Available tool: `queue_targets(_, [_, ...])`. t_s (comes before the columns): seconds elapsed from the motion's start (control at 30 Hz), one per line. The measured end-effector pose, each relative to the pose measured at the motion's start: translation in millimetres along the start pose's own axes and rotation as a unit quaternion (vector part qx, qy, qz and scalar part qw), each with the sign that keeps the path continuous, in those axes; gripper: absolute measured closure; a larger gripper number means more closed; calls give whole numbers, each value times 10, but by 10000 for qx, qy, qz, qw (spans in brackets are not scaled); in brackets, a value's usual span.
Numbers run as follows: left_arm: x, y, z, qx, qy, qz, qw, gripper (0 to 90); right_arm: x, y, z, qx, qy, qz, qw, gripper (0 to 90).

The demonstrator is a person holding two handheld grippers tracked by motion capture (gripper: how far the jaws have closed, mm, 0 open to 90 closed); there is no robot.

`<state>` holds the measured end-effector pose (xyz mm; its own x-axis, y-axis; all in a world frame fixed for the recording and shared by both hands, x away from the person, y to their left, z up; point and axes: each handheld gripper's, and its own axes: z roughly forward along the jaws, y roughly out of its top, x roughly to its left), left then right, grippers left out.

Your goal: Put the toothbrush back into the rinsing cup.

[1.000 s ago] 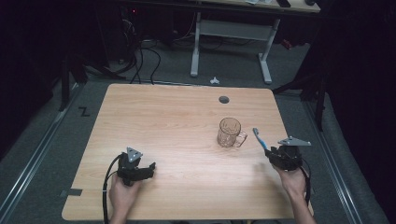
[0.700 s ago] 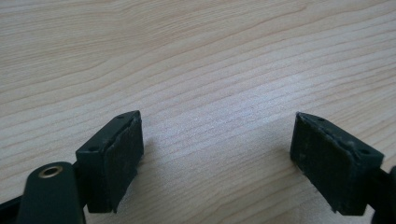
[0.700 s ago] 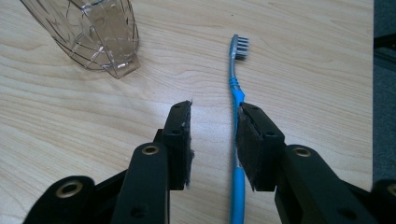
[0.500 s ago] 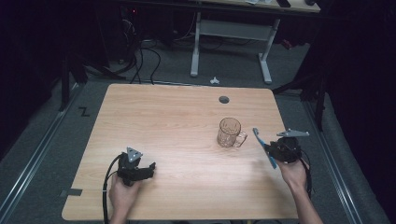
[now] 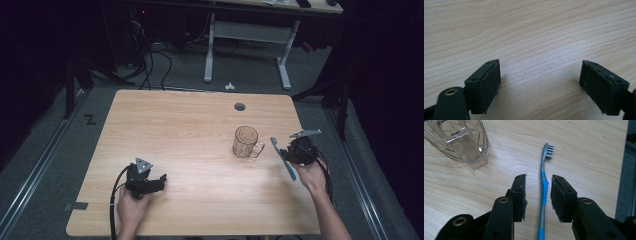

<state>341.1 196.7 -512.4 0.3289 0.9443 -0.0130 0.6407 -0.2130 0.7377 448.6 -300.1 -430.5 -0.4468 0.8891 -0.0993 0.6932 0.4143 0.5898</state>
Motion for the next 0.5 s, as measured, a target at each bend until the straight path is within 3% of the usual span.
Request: queue_targets(0.5, [0,0,0,1,3,2,10000,179,-85,214,174,447,-46,14,9990,678])
